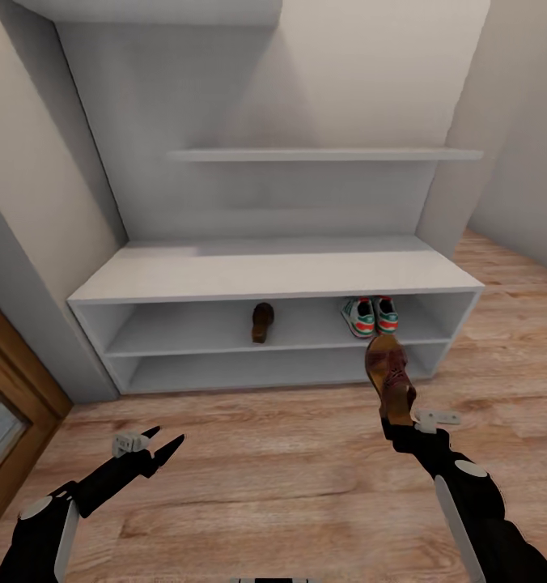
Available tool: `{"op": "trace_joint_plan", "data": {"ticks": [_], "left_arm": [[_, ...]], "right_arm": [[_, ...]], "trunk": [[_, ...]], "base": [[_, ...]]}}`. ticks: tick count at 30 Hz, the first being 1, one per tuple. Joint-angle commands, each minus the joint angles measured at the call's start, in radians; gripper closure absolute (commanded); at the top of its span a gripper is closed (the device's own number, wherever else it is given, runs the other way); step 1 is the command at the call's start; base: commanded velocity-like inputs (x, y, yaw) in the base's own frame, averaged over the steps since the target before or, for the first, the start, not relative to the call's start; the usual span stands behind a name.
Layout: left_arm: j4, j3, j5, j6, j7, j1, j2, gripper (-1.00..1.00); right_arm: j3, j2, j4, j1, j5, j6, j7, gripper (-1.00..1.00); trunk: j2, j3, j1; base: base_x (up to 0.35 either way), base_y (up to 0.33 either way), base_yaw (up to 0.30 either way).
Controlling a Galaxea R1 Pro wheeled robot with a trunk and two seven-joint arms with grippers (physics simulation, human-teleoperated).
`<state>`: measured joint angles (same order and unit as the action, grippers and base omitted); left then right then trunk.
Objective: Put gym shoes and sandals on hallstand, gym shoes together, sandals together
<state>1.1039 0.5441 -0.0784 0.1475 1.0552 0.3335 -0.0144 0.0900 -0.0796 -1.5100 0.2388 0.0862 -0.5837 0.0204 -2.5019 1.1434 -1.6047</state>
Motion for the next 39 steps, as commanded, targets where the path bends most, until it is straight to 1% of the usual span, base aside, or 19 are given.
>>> {"op": "trace_joint_plan", "data": {"ticks": [1, 28, 39], "left_arm": [[0.001, 0.002, -0.003, 0.010, 0.006, 0.001, 0.001, -1.00], [0.001, 0.002, -0.003, 0.010, 0.006, 0.001, 0.001, -1.00], [0.001, 0.002, -0.003, 0.010, 0.006, 0.001, 0.001, -1.00]], "right_arm": [[0.000, 0.000, -0.002, 0.000, 0.009, -0.005, 0.002, 1.00], [0.000, 0.000, -0.002, 0.000, 0.009, -0.005, 0.002, 1.00], [0.000, 0.000, -0.002, 0.000, 0.009, -0.005, 0.003, 1.00]], "trunk": [[0.000, 0.001, 0.000], [0.000, 0.001, 0.000], [0.000, 0.001, 0.000]], "base": [[-0.079, 0.333, 0.000], [-0.100, 0.326, 0.000], [-0.027, 0.185, 0.000]]}}
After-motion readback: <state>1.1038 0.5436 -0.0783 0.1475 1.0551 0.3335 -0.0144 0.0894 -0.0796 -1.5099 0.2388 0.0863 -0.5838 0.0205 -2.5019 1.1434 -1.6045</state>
